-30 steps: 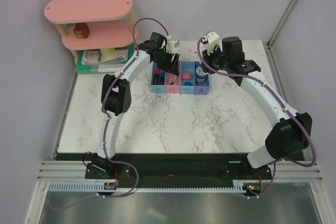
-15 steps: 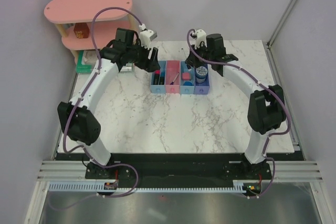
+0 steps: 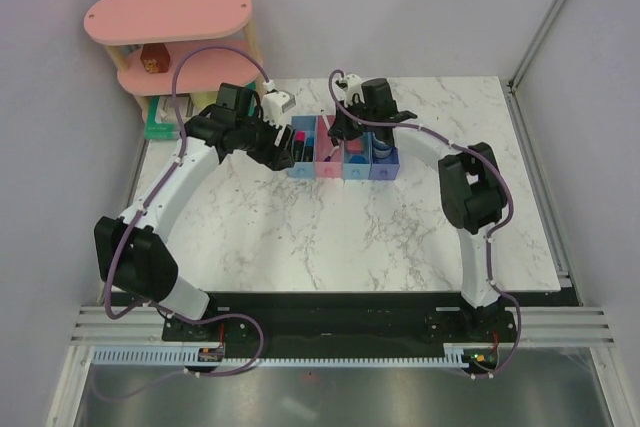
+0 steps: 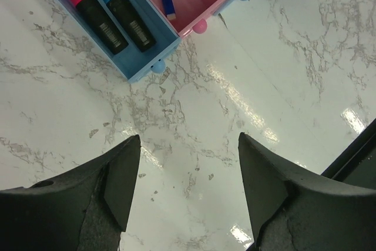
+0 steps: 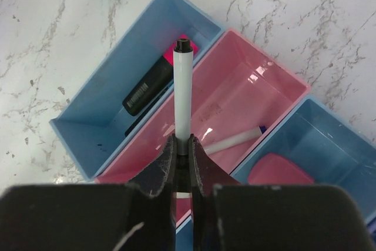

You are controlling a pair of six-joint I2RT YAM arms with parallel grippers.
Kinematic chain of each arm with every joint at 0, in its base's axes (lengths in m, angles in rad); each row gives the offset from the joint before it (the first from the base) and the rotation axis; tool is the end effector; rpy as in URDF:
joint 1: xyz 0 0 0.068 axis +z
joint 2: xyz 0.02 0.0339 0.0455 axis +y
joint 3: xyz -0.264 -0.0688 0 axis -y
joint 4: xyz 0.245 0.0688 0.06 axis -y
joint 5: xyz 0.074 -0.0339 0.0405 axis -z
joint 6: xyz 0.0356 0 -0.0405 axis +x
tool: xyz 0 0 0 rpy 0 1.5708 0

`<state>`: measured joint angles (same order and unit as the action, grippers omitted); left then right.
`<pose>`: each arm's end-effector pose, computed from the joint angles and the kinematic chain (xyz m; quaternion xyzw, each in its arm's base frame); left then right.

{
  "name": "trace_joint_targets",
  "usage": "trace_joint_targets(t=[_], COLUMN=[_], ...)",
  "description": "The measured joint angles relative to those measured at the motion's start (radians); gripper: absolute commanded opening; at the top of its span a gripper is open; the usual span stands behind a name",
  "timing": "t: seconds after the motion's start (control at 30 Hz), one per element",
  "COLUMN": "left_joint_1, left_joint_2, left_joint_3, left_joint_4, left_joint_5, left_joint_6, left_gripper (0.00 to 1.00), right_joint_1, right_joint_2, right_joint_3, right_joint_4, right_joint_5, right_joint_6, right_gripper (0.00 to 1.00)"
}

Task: Sort the stationery into containers
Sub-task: Place the pen in the storage box.

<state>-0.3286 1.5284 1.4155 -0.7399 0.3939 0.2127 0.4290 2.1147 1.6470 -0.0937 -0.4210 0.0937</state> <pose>0.3073 -0.1192 0.3288 0.3117 0.8663 -0.2029 0.3334 0.4418 0.2181 0.2258 -0.2425 0.8271 0.2989 0.4096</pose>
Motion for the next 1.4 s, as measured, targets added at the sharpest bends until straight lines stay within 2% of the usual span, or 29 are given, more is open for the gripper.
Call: trace_joint_targets(t=[0.1, 0.17, 0.2, 0.27, 0.3, 0.4, 0.5, 0.83, 1.2, 1.4], left_joint_1=[0.0, 0.0, 0.0, 0.0, 0.0, 0.0, 0.0, 0.0, -0.034, -0.05], left_joint_2=[-0.007, -0.009, -0.01, -0.01, -0.01, -0.01, -0.01, 0.018, 0.29, 0.402], left_joint_3=[0.0, 0.0, 0.0, 0.0, 0.0, 0.0, 0.0, 0.005, 0.153, 0.243], left_joint_4=[0.001, 0.001, 0.001, 0.0, 0.001, 0.001, 0.001, 0.029, 0.136, 0.18], left_joint_5=[0.0, 0.0, 0.0, 0.0, 0.0, 0.0, 0.0, 0.008, 0.064, 0.061], left_joint_6=[0.003, 0.005, 0.006, 0.006, 0.006, 0.006, 0.006, 0.006, 0.006, 0.006], left_gripper=[0.74, 0.74, 0.74, 0.74, 0.74, 0.74, 0.74, 0.74, 0.73, 0.73], right_joint_1=[0.002, 0.003, 0.004, 0.006, 0.008, 0.008, 0.011, 0.013, 0.0, -0.079], right_joint_2=[0.039, 0.052, 0.056, 0.059, 0.059, 0.059, 0.059, -0.001, -0.213, -0.242], right_joint_3=[0.008, 0.008, 0.008, 0.008, 0.009, 0.013, 0.015, 0.024, 0.001, -0.055], right_joint_4=[0.005, 0.005, 0.005, 0.004, 0.005, 0.003, 0.003, -0.088, -0.235, -0.262], right_joint_5=[0.003, 0.006, 0.007, 0.008, 0.008, 0.007, 0.008, 0.071, 0.274, 0.364], right_joint_6=[0.005, 0.005, 0.005, 0.003, 0.002, -0.008, -0.019, -0.072, -0.239, -0.267], right_gripper=[0.0, 0.05, 0.17, 0.27, 0.38, 0.48, 0.51, 0.53, 0.51, 0.43])
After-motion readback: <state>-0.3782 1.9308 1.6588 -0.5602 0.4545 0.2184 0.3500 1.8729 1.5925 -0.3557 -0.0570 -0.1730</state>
